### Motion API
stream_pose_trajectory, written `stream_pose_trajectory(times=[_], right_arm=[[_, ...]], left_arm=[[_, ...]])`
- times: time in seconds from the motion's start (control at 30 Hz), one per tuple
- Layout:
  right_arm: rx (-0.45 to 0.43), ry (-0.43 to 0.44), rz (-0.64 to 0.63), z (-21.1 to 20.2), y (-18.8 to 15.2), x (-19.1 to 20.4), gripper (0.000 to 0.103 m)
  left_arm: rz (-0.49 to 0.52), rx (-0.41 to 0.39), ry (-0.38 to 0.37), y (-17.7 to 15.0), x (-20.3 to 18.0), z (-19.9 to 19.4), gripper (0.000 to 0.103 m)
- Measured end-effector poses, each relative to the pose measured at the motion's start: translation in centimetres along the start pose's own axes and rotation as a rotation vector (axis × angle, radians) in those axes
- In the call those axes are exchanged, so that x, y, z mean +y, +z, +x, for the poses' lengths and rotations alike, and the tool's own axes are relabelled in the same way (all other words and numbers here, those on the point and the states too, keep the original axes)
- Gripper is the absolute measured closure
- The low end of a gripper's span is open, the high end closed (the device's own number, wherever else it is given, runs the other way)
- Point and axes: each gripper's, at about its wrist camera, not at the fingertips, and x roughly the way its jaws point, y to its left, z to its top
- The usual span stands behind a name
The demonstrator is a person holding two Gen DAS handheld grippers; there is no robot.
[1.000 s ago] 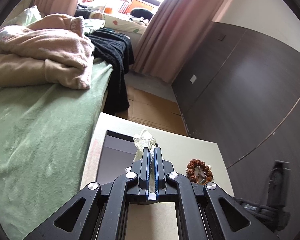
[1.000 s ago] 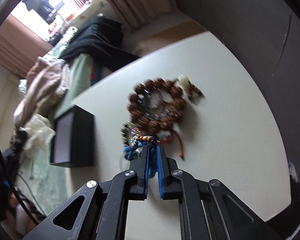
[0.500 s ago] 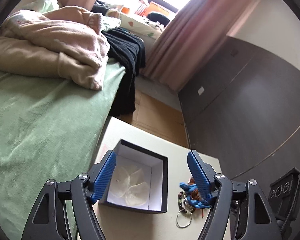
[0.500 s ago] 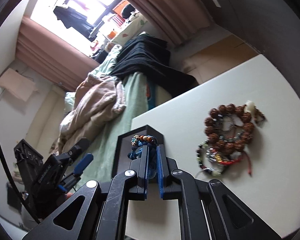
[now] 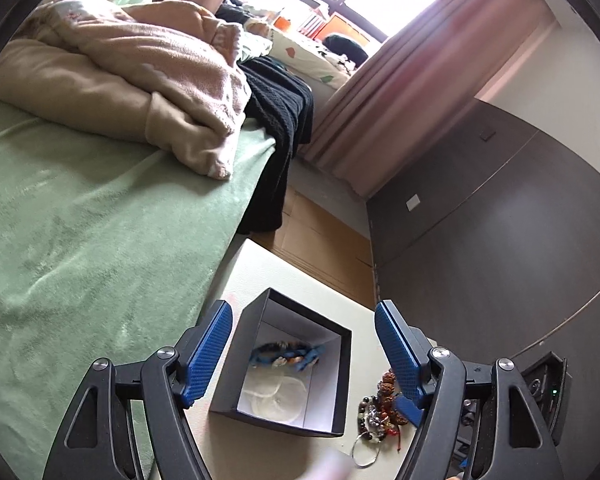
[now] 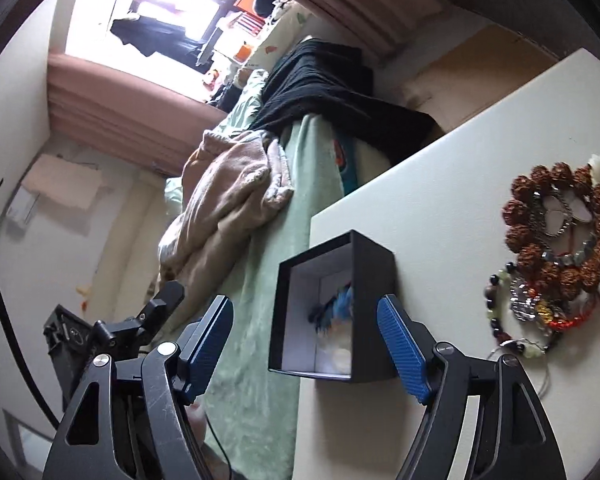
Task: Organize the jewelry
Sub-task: 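Move both open tools back over the remaining jewelry pile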
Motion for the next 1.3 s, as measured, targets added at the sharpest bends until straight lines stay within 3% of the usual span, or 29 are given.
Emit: stream_pose_trajectory(times=[0.27,0.47,0.6,0.83,0.97,1.07,1.3], right_arm=[[-0.131,-0.213,-0.018,-5.2,0.4,-1.3,0.028],[-0.21,-0.366,-0.013,-9.3,0.6,-2.6,0.028],[-0.21,-0.358,0.026,-11.4,0.8,-4.1,0.028],[-0.195,-0.369,0.129,-14.0,0.6,-7.0,0.017],[-0.189,-0.379,0.135,-15.0,0.7,-7.8,0.016],[-0.157,-0.349,0.138,-15.5,0.8,-8.3,0.004],[-0.116,-0.34,0.138,-16.6,0.7,-9.2,0.0]], left_arm=[[0.061,-0.007,-0.005,-1.3,-2.0,0.1,0.029],[0.133,0.043,-0.022,-2.8,-4.3,1.1,0.029],[0.227,0.069,-0.014,-4.3,-6.5,1.7,0.029],[0.351,0.159,0.031,-7.2,-9.1,3.6,0.029],[0.45,0.217,0.042,-9.4,-10.7,4.7,0.029],[0.506,0.242,0.052,-10.9,-11.7,5.4,0.029],[0.586,0.317,0.068,-13.9,-13.0,7.1,0.029]])
